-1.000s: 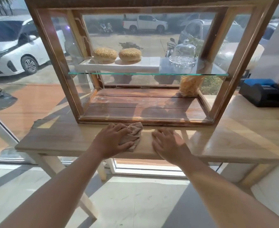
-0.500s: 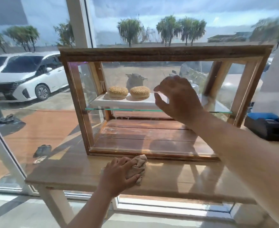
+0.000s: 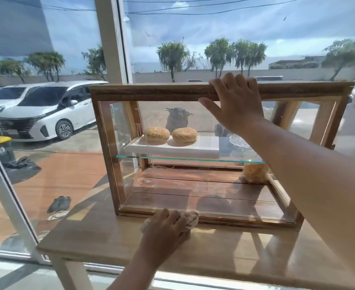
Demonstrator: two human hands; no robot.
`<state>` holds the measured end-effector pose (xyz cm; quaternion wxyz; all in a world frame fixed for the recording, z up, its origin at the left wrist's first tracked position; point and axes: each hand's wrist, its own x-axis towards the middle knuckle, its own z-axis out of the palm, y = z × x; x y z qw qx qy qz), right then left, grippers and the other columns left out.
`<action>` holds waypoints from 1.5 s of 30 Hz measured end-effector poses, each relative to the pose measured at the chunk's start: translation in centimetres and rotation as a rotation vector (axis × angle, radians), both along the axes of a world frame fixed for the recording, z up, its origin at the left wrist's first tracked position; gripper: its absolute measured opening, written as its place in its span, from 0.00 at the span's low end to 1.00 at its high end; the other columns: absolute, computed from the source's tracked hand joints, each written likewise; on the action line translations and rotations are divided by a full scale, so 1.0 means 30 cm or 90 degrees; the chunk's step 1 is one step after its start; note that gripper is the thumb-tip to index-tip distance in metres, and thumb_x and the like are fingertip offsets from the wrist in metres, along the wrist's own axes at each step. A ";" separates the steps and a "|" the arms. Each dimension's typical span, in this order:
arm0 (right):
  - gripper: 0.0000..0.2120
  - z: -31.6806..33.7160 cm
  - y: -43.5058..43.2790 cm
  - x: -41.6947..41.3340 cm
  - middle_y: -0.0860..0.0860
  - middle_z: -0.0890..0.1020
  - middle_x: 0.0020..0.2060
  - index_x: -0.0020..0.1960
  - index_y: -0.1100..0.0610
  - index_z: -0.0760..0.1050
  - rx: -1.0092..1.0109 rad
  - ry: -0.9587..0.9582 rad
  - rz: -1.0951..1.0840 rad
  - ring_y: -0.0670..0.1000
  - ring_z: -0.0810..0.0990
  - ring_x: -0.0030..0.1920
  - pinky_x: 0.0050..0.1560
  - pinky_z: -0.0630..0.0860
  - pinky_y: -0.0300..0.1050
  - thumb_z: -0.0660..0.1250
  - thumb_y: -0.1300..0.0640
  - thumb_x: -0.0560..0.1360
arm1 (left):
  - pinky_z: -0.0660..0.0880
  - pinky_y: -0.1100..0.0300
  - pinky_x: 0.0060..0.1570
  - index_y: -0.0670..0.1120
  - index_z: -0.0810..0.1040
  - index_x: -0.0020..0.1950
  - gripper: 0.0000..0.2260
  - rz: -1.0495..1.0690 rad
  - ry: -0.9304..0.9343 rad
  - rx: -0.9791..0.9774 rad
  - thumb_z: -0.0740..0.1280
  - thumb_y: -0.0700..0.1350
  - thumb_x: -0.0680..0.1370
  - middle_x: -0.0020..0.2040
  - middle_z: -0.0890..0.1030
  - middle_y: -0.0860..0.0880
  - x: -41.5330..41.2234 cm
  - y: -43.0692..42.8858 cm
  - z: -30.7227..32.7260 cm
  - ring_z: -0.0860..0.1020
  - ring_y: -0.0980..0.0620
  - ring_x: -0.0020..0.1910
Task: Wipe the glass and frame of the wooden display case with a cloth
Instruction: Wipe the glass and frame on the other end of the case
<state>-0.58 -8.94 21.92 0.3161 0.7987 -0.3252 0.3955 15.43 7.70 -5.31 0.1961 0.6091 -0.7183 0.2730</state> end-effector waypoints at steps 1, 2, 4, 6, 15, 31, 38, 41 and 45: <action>0.26 -0.002 -0.004 0.001 0.56 0.73 0.54 0.63 0.54 0.70 -0.009 -0.004 0.002 0.59 0.71 0.54 0.57 0.62 0.54 0.52 0.35 0.80 | 0.77 0.51 0.35 0.47 0.82 0.49 0.11 -0.015 0.007 -0.078 0.70 0.53 0.73 0.42 0.80 0.49 -0.005 -0.020 0.054 0.78 0.45 0.39; 0.26 -0.006 -0.006 0.002 0.56 0.73 0.54 0.62 0.54 0.70 -0.015 -0.010 0.005 0.59 0.71 0.54 0.56 0.62 0.54 0.52 0.35 0.80 | 0.77 0.50 0.36 0.46 0.82 0.50 0.12 -0.025 0.023 -0.148 0.72 0.52 0.73 0.42 0.80 0.48 -0.005 -0.042 0.125 0.77 0.44 0.39; 0.25 -0.011 -0.009 0.005 0.56 0.73 0.53 0.62 0.54 0.71 -0.029 -0.026 0.014 0.58 0.71 0.53 0.55 0.61 0.53 0.52 0.36 0.80 | 0.76 0.48 0.39 0.44 0.82 0.55 0.15 -0.046 0.078 -0.267 0.72 0.52 0.75 0.44 0.80 0.46 -0.002 -0.088 0.306 0.77 0.42 0.40; 0.23 -0.016 -0.007 0.010 0.55 0.74 0.52 0.61 0.54 0.72 -0.033 -0.054 0.029 0.58 0.71 0.53 0.55 0.60 0.53 0.51 0.38 0.81 | 0.74 0.47 0.41 0.42 0.80 0.57 0.16 -0.056 0.106 -0.357 0.71 0.53 0.76 0.46 0.79 0.44 0.008 -0.136 0.500 0.74 0.42 0.43; 0.21 -0.025 -0.014 0.020 0.54 0.76 0.50 0.60 0.54 0.74 -0.055 -0.109 0.052 0.59 0.73 0.52 0.55 0.61 0.53 0.50 0.43 0.82 | 0.74 0.44 0.44 0.43 0.79 0.58 0.19 0.001 -0.016 -0.317 0.75 0.50 0.73 0.56 0.79 0.44 0.081 -0.239 0.593 0.75 0.40 0.46; 0.35 -0.052 -0.045 0.025 0.57 0.74 0.51 0.65 0.57 0.69 -0.132 -0.060 -0.020 0.59 0.71 0.51 0.57 0.62 0.55 0.56 0.29 0.75 | 0.72 0.48 0.42 0.46 0.76 0.58 0.17 0.076 -0.088 -0.319 0.73 0.51 0.73 0.55 0.78 0.43 0.208 -0.196 0.553 0.74 0.41 0.46; 0.35 -0.055 -0.050 0.027 0.57 0.74 0.51 0.65 0.57 0.69 -0.136 -0.063 -0.032 0.59 0.71 0.51 0.57 0.62 0.55 0.55 0.28 0.75 | 0.72 0.48 0.40 0.46 0.72 0.56 0.16 0.111 -0.104 -0.405 0.70 0.55 0.76 0.51 0.78 0.41 0.190 -0.225 0.646 0.73 0.40 0.43; 0.35 -0.057 -0.056 0.027 0.57 0.74 0.51 0.65 0.57 0.70 -0.148 -0.072 -0.024 0.59 0.71 0.50 0.56 0.62 0.55 0.57 0.28 0.74 | 0.70 0.49 0.42 0.47 0.74 0.57 0.18 0.072 -0.088 -0.395 0.70 0.58 0.75 0.53 0.77 0.43 0.139 -0.259 0.661 0.72 0.42 0.45; 0.34 -0.054 -0.050 0.026 0.57 0.74 0.50 0.64 0.57 0.70 -0.139 -0.066 -0.028 0.59 0.71 0.50 0.56 0.63 0.55 0.56 0.29 0.75 | 0.73 0.50 0.41 0.49 0.78 0.58 0.15 0.002 -0.185 -0.273 0.71 0.54 0.74 0.55 0.79 0.47 0.135 -0.214 0.481 0.75 0.44 0.46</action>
